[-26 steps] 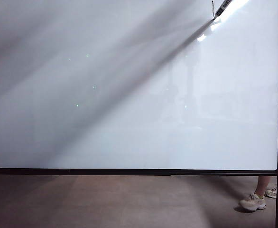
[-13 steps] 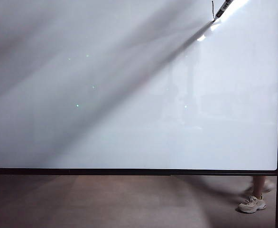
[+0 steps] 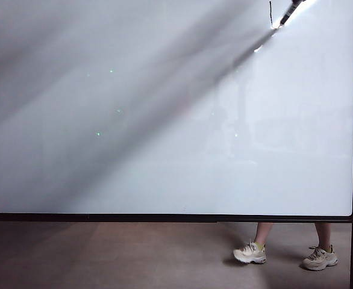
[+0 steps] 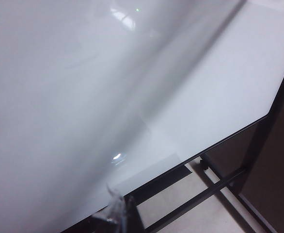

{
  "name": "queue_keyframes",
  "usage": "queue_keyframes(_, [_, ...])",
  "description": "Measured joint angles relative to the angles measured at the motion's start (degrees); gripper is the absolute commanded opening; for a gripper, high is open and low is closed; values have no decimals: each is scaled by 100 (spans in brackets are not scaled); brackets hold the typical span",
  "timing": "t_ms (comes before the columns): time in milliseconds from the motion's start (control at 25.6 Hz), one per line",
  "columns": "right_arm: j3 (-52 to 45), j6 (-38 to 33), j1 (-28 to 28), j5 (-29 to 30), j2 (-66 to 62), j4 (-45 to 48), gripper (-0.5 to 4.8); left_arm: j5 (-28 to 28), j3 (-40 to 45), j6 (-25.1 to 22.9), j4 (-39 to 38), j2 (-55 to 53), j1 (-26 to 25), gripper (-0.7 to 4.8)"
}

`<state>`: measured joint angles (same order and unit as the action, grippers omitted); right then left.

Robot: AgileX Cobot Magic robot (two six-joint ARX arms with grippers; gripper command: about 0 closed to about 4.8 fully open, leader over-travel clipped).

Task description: Reach to the right to find the marker pen, pick it up, and write the number 4 on the whiteboard.

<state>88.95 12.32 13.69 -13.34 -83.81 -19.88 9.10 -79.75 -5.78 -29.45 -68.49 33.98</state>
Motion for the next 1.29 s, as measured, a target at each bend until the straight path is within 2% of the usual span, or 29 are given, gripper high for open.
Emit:
queue_keyframes(547, [0,-4,-256,17,7,-57,-6,-2,2,2,-39,0,0,-5])
queue_keyframes(742, [-7,-7,-269,210,70,-90,-6,0,2,0,-37,0,0,-5])
queue_keyframes(898, [-24,-28,-127,291,540,-232,-6,0,2,0,-68,4,0,-5])
queue_keyframes(1015, [17,-26,22,361,903,72,-6,-2,2,0,-85,20,0,-5])
queue_keyframes(1132, [48,-31,-26,350,955,341,-6,-2,2,0,-76,39,0,-5])
queue_keyframes(1289, [-7,-35,-44,293,817,136,-6,-7,2,0,-79,39,0,-5])
